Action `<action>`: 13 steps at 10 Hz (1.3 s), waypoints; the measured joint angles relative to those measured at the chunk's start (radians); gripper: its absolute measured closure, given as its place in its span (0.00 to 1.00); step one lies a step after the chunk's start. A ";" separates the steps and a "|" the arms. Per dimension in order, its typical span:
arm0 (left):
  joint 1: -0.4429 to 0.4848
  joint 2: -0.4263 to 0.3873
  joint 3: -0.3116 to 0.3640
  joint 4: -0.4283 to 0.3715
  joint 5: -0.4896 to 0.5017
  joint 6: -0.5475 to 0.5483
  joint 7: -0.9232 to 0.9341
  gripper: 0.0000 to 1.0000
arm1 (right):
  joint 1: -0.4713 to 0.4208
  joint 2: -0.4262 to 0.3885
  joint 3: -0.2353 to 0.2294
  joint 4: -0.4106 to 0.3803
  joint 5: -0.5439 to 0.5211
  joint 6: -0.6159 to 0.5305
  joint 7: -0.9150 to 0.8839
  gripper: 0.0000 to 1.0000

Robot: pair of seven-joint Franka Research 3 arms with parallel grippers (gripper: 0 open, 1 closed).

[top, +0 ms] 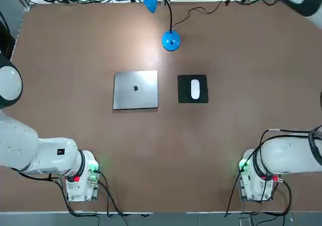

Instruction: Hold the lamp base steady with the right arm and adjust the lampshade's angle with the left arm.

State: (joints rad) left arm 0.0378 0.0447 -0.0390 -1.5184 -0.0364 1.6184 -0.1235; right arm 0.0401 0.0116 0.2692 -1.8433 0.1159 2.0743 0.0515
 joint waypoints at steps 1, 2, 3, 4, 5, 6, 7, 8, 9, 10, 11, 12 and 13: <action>0.000 0.000 0.000 0.001 0.000 0.000 0.014 0.02 | 0.004 0.059 0.043 -0.002 0.003 0.105 0.001 0.00; 0.000 0.000 0.000 0.003 0.000 0.000 0.030 0.02 | 0.008 0.119 0.086 -0.004 0.004 0.216 0.003 0.00; 0.000 0.000 0.000 0.004 0.000 0.000 0.041 0.01 | 0.014 0.185 0.123 -0.007 0.005 0.350 0.004 0.00; 0.000 -0.001 0.000 0.004 0.000 0.000 0.045 0.01 | 0.029 0.263 0.151 -0.010 0.005 0.505 0.004 0.00; 0.000 0.000 0.000 0.005 0.000 0.000 0.046 0.01 | 0.050 0.348 0.164 -0.009 0.003 0.656 0.002 0.00; 0.000 0.000 -0.001 0.005 0.000 0.000 0.046 0.01 | 0.077 0.442 0.167 0.002 -0.021 0.786 -0.002 0.00; 0.000 0.000 -0.001 0.005 0.000 0.000 0.046 0.01 | 0.101 0.538 0.167 0.032 -0.079 0.873 -0.003 0.00; -0.001 0.000 -0.002 0.005 0.000 0.000 0.046 0.01 | 0.114 0.621 0.167 0.074 -0.140 0.928 -0.003 0.00; -0.003 0.000 -0.004 0.005 0.000 0.001 0.047 0.01 | 0.124 0.693 0.167 0.124 -0.186 0.958 -0.004 0.00; -0.007 0.001 -0.009 0.005 0.000 0.005 0.052 0.01 | 0.139 0.754 0.164 0.187 -0.212 0.964 -0.005 0.01; -0.012 0.003 -0.024 0.005 0.000 0.017 0.067 0.01 | 0.166 0.804 0.152 0.251 -0.222 0.964 -0.008 0.01; -0.016 0.011 -0.050 0.005 0.000 0.034 0.094 0.01 | 0.201 0.845 0.124 0.306 -0.225 0.964 -0.010 0.01; -0.019 0.020 -0.071 0.005 0.000 0.044 0.133 0.01 | 0.226 0.881 0.098 0.347 -0.242 0.963 -0.011 0.03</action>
State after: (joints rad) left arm 0.0186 0.0651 -0.1101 -1.5136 -0.0364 1.6621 0.0091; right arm 0.2662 0.8926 0.3676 -1.4959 -0.1263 3.0376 0.0409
